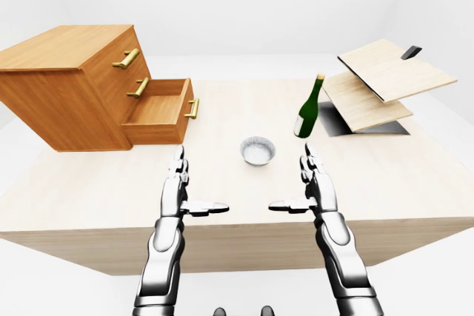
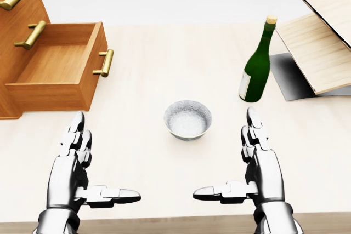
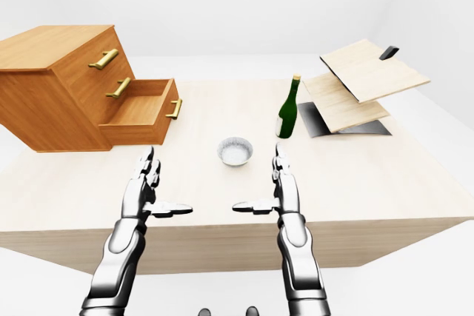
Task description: Put the bowl on top of the cabinet.
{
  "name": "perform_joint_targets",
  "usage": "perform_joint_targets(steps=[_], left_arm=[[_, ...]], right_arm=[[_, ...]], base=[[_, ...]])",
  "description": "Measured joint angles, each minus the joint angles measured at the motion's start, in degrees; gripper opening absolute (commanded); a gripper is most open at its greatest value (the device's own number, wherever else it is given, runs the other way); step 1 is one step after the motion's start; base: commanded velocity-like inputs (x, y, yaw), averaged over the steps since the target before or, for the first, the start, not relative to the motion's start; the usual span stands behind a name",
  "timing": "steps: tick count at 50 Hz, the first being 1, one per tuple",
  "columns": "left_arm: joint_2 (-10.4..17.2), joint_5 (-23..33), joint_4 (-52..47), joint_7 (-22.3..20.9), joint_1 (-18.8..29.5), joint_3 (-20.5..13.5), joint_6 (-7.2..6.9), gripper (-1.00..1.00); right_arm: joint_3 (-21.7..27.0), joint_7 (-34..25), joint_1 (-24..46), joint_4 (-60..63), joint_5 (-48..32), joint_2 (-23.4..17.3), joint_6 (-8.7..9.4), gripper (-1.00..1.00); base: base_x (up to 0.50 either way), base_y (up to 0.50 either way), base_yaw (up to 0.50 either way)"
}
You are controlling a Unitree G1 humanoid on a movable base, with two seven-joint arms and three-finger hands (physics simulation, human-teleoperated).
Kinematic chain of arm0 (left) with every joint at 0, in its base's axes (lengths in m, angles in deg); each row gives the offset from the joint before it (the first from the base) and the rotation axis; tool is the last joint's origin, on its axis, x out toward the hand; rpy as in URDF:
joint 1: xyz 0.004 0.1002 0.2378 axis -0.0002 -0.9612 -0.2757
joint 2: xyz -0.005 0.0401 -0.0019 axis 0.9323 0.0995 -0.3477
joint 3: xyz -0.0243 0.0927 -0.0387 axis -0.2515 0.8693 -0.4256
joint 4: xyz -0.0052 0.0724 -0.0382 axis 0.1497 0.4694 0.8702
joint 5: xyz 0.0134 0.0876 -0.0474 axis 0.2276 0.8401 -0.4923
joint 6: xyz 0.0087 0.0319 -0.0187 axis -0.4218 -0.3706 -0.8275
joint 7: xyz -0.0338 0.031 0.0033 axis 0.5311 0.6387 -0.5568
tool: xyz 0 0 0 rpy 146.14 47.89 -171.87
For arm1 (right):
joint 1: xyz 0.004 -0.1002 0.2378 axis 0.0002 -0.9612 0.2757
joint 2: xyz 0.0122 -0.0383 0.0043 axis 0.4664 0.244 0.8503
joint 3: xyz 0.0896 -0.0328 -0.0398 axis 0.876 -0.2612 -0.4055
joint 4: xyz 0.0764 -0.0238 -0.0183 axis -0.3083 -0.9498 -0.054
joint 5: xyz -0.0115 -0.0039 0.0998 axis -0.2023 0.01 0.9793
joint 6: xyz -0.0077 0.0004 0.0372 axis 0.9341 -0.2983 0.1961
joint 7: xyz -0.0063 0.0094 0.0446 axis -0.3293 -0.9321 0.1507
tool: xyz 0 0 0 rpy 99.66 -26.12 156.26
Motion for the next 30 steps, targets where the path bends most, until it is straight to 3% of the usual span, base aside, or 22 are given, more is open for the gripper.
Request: perform_joint_targets(steps=[18, 30], left_arm=[[0.6, -0.3, -1.9, -1.3, -0.4, -1.1, -1.71, 1.00], [0.7, -0.2, -4.6, -2.0, -0.9, -1.1, -3.70, 1.00]], right_arm=[[1.0, -1.4, -0.3, 1.2, 1.1, -0.5, 0.99, 1.00], [0.8, -1.8, -1.2, 5.1, 1.4, -0.4, 3.51, 1.00]], base=[[0.00, 0.00, 0.00], [0.00, 0.00, 0.00]])
